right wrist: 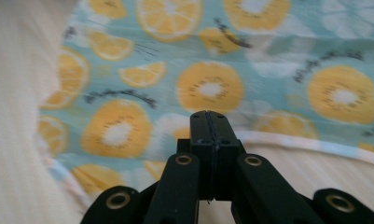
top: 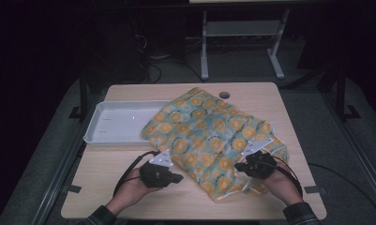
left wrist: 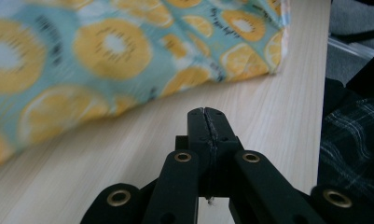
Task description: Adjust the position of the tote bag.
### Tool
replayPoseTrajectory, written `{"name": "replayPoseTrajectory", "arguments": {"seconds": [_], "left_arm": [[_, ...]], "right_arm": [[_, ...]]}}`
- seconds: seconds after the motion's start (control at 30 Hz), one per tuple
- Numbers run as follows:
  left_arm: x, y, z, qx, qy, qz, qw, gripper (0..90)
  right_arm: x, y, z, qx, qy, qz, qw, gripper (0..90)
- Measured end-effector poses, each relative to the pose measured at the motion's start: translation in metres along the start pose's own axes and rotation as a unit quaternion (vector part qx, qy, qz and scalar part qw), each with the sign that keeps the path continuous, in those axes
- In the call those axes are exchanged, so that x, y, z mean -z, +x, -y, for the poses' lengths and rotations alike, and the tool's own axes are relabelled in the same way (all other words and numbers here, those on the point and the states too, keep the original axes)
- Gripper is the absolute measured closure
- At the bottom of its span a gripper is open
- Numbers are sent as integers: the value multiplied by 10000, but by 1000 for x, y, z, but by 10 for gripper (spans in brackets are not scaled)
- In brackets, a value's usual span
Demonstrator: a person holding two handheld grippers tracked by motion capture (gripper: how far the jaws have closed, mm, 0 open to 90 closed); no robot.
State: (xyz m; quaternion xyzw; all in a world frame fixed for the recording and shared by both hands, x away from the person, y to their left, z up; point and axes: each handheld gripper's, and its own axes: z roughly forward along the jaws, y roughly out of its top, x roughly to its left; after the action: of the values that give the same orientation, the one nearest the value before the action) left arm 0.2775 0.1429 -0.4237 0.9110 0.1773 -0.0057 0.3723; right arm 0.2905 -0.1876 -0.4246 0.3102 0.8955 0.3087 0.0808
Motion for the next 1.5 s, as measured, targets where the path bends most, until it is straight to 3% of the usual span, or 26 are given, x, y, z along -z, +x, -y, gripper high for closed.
{"name": "replayPoseTrajectory", "arguments": {"seconds": [0.23,0.3,0.37,0.43,0.63,0.7,0.73,0.77,0.83,0.87,1.03,1.1,1.13,1.27,1.5], "left_arm": [[-27,-9,-25,-195,19,211,9996,895],[-39,-13,-33,-270,43,292,9992,895],[-49,-17,-40,-328,63,353,9988,895],[-63,-22,-47,-406,62,408,9983,895],[-84,-31,-53,-459,169,523,9974,895],[-88,-33,-54,-472,233,525,9972,895],[-94,-36,-54,-509,283,526,9969,895],[-94,-36,-54,-509,283,526,9969,895],[-100,-37,-52,-504,358,539,9966,895],[-100,-37,-52,-504,358,539,9966,895],[-103,-37,-50,-578,521,538,9955,895],[-103,-37,-50,-565,511,544,9956,895],[-103,-36,-49,-522,498,557,9958,895],[-102,-35,-49,-515,522,538,9959,896],[-98,-35,-48,-568,641,488,9951,897]], "right_arm": [[9,-24,4,-205,-72,247,9995,893],[13,-40,5,-393,-143,338,9986,893],[14,-44,5,-416,-127,397,9983,893],[17,-58,3,-453,-164,527,9975,892],[18,-90,-4,-626,-185,765,9949,893],[17,-95,-5,-662,-190,807,9944,893],[16,-108,-6,-817,-178,892,9925,894],[16,-108,-6,-817,-178,892,9925,894],[11,-126,-5,-940,-104,1004,9904,893],[11,-126,-5,-940,-104,1004,9904,893],[-5,-152,-1,-1127,14,1078,9878,894],[-7,-154,0,-1188,46,1092,9869,894],[-13,-162,4,-1262,71,1149,9853,894],[-23,-169,10,-1361,267,1207,9830,895],[-23,-167,10,-1332,357,1311,9817,896]]}}
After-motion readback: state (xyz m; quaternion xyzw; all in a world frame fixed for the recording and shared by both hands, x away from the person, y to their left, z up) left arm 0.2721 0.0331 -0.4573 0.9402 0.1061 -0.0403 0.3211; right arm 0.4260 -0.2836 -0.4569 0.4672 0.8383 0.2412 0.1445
